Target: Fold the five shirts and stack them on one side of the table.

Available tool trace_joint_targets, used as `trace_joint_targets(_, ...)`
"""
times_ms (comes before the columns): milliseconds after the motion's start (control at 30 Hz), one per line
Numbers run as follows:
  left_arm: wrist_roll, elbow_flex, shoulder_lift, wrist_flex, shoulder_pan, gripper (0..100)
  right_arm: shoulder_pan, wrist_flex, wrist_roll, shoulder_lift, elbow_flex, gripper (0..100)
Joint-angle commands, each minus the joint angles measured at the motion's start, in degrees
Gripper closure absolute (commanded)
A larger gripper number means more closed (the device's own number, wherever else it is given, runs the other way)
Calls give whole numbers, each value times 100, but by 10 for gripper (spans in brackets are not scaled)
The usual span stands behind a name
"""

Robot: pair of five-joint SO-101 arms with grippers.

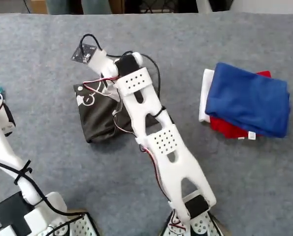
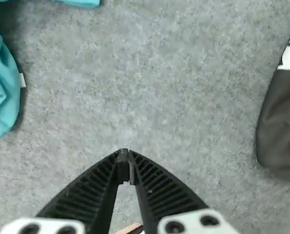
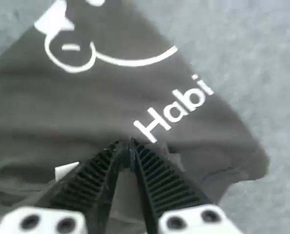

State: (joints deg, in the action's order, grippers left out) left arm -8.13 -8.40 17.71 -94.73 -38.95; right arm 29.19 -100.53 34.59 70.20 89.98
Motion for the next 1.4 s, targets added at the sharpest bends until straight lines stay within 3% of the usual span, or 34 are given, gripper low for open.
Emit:
trace_joint_targets(0, -44, 13, 202, -70, -48, 971, -26, -62, -44, -189, -224, 984)
trace_joint_targets(367, -44, 22, 202, -70, -180, 971, -642, -79, -53, -637, -1420, 984)
trace_joint_targets(833, -44, 22, 202, -62, -163, 971, -1538, -62, -18, -4321, -6589, 984)
trace_joint_targets(1033, -44, 22, 202, -62, -163, 971, -1987, -9, -9, -5182, -7512, 984)
trace_joint_targets(1167, -44, 22, 202, -62, -163, 971, -1574, 677, -9, -5349, -6949, 984)
trace_joint_targets(1367, -44, 31, 202, -158, -154, 971, -1099, 2593, -35, -4760, -6862, 984)
